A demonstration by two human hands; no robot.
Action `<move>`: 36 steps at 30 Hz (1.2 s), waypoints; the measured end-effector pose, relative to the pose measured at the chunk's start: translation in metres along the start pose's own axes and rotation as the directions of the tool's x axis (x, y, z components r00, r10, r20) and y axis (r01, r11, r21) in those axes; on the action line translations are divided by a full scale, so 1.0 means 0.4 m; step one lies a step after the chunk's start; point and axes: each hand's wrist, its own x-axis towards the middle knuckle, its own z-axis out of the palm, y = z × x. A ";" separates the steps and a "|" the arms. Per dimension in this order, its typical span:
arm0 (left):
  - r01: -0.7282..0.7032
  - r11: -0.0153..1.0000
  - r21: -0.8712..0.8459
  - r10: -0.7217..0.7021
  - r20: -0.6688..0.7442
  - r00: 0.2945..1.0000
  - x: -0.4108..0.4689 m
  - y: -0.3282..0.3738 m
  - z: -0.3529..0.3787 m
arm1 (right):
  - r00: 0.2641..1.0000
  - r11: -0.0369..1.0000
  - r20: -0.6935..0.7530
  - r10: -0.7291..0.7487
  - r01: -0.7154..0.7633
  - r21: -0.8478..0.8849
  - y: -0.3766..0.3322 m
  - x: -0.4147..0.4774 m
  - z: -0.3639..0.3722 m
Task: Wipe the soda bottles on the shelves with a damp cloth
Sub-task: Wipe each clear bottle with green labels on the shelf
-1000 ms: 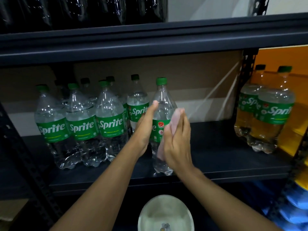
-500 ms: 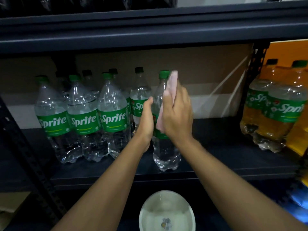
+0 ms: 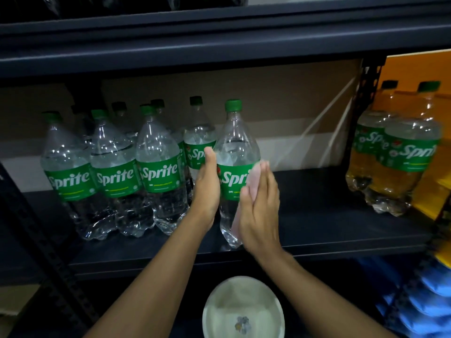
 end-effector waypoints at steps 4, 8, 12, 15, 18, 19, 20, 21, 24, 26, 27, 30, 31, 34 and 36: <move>-0.047 0.999 0.019 0.046 0.035 0.998 -0.014 -0.001 -0.006 | 0.999 0.996 0.004 -0.034 0.033 0.085 -0.100 0.166 -0.037; -0.042 0.999 0.003 0.041 0.143 0.989 -0.038 -0.056 -0.002 | 0.999 0.990 0.053 -0.002 -0.006 0.142 -0.130 0.235 -0.043; -0.148 0.976 0.157 0.129 0.127 0.984 -0.077 -0.078 0.017 | 0.962 0.877 0.088 0.257 -0.270 0.398 -0.074 0.190 -0.021; -0.170 0.948 0.270 0.145 0.109 0.983 -0.082 -0.082 0.023 | 0.880 0.714 0.181 0.439 -0.464 0.524 -0.011 0.126 -0.008; -0.159 0.924 0.348 0.179 -0.025 0.984 -0.087 -0.089 0.047 | 0.827 0.676 0.253 0.503 -0.558 0.481 0.037 0.060 -0.008; -0.155 0.916 0.371 0.191 -0.063 0.980 -0.094 -0.087 0.054 | 0.812 0.685 0.263 0.521 -0.581 0.439 0.048 0.043 -0.013; -0.144 0.908 0.393 0.196 -0.096 0.976 -0.108 -0.084 0.065 | 0.799 0.698 0.276 0.534 -0.601 0.390 0.058 0.025 -0.029; -0.136 0.906 0.401 0.202 -0.126 0.971 -0.118 -0.082 0.072 | 0.792 0.711 0.292 0.536 -0.610 0.349 0.060 0.011 -0.044; -0.086 0.931 0.354 0.171 -0.216 0.961 -0.149 -0.070 0.094 | 0.809 0.773 0.275 0.519 -0.582 0.252 0.048 -0.026 -0.107; -0.002 0.956 0.294 0.081 -0.257 0.963 -0.161 -0.070 0.112 | 0.855 0.836 0.220 0.469 -0.510 0.203 0.037 -0.048 -0.156; 0.038 0.972 0.232 0.025 -0.267 0.963 -0.165 -0.070 0.122 | 0.886 0.868 0.185 0.424 -0.456 0.194 0.034 -0.056 -0.177; 0.153 0.985 -0.080 -0.168 -0.221 0.961 -0.170 -0.065 0.157 | 0.977 0.964 0.070 0.200 -0.209 0.165 0.025 -0.087 -0.243; 0.193 0.958 -0.212 -0.225 -0.142 0.964 -0.176 -0.052 0.173 | 0.996 0.988 0.024 0.087 -0.090 0.125 0.021 -0.096 -0.265; 0.358 0.837 -0.413 -0.342 0.116 0.933 -0.208 0.003 0.205 | 0.958 0.965 -0.127 -0.256 0.245 -0.094 0.009 -0.096 -0.302; 0.413 0.814 -0.407 -0.363 0.198 0.910 -0.229 0.033 0.212 | 0.912 0.935 -0.229 -0.339 0.301 -0.187 -0.015 -0.068 -0.312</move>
